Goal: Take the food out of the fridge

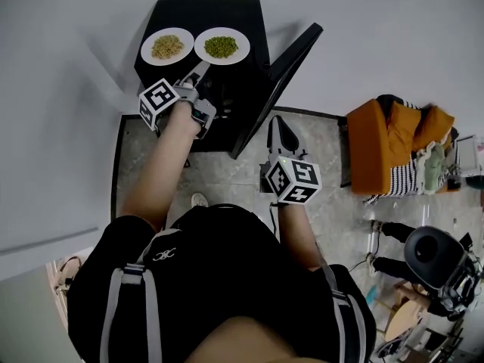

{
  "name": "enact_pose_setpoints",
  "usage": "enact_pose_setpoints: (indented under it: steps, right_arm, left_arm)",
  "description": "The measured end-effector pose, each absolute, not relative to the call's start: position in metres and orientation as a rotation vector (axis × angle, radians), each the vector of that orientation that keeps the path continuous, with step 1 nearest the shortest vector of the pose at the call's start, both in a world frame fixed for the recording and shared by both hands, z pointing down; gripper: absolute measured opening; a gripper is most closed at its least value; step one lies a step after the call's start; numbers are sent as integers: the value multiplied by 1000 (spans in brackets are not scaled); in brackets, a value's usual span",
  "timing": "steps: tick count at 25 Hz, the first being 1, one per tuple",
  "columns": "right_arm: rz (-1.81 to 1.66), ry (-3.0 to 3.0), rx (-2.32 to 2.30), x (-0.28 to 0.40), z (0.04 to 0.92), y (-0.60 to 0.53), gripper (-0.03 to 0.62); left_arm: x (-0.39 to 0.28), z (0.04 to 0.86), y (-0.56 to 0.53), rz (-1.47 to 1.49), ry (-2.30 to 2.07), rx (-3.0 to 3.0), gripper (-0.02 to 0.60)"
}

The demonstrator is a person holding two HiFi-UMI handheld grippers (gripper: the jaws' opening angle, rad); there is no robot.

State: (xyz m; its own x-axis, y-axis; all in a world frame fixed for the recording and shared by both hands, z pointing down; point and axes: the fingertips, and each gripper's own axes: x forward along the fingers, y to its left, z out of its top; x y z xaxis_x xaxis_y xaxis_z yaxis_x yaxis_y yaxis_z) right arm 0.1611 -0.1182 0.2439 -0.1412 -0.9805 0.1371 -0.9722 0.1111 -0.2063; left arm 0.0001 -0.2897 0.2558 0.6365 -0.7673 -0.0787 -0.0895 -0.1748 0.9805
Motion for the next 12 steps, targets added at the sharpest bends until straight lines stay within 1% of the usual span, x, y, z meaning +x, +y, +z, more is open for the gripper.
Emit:
enact_pose_setpoints:
  steps: [2,3,4,5,8,12]
  right_arm:
    - [-384,2338,-2018,157,244,-119,0]
    - [-383,2349,-2007,154,243,-120,0]
    - [-381,2360,-1995,151,243,-120,0]
    - [-376,2372,-1981,147,242,-121,0]
    - [-358,2416,-1938,135,238,-122,0]
    - [-348,2462,-1891,122,237,-120,0]
  left_arm:
    - [-1,257,-273,-651,-742,1764,137]
    - [-2,260,-264,-594,-782,1829,90]
    - [-3,266,-256,-520,-838,1897,28]
    - [-3,271,-249,-439,-896,1968,3]
    - [-1,276,-230,-223,-1046,2231,3]
    - [-2,257,-202,0,-1273,2572,3]
